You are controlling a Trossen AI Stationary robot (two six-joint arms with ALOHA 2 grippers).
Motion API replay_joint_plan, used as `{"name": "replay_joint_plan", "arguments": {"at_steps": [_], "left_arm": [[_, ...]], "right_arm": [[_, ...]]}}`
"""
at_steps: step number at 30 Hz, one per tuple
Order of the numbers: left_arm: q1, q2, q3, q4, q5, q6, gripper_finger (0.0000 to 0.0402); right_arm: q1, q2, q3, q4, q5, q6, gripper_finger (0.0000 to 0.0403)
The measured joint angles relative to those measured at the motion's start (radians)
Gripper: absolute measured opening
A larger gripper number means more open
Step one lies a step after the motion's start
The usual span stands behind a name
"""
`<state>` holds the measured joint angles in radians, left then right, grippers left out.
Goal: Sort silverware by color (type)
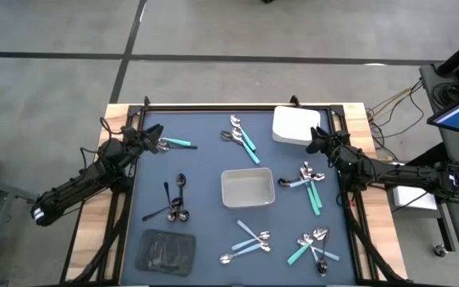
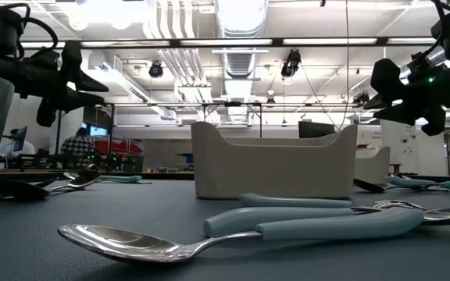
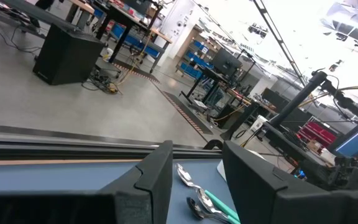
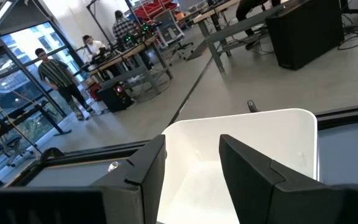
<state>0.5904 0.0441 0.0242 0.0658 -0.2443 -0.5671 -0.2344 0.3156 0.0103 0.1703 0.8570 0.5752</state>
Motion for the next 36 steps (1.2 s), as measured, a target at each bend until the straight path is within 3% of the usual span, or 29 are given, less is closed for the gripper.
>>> {"name": "replay_joint_plan", "arguments": {"at_steps": [13,15,18,21,26,30,33,36], "left_arm": [[0.000,0.000,0.000,0.000,0.000,0.000,0.0123],[0.000,0.000,0.000,0.000,0.000,0.000,0.0123],[0.000,0.000,0.000,0.000,0.000,0.000,0.0123],[0.000,0.000,0.000,0.000,0.000,0.000,0.0123],[0.000,0.000,0.000,0.000,0.000,0.000,0.0123],[0.000,0.000,0.000,0.000,0.000,0.000,0.0123],[0.000,0.000,0.000,0.000,0.000,0.000,0.0123],[0.000,0.000,0.000,0.000,0.000,0.000,0.0123]], "right_arm": [[0.000,0.000,0.000,0.023,0.001,0.057,0.0144],[0.000,0.000,0.000,0.039,-0.045,0.084,0.0144],[0.000,0.002,0.004,0.042,-0.222,0.078,0.0144],[0.000,0.027,0.061,-0.101,-0.352,0.105,0.0144],[0.000,0.120,0.274,-0.616,-0.383,0.278,0.0144],[0.000,0.213,0.433,-0.916,-0.420,0.328,0.0144],[0.000,0.278,0.508,-1.031,-0.501,0.306,0.0144],[0.000,0.338,0.541,-1.030,-0.628,0.191,0.0144]]}}
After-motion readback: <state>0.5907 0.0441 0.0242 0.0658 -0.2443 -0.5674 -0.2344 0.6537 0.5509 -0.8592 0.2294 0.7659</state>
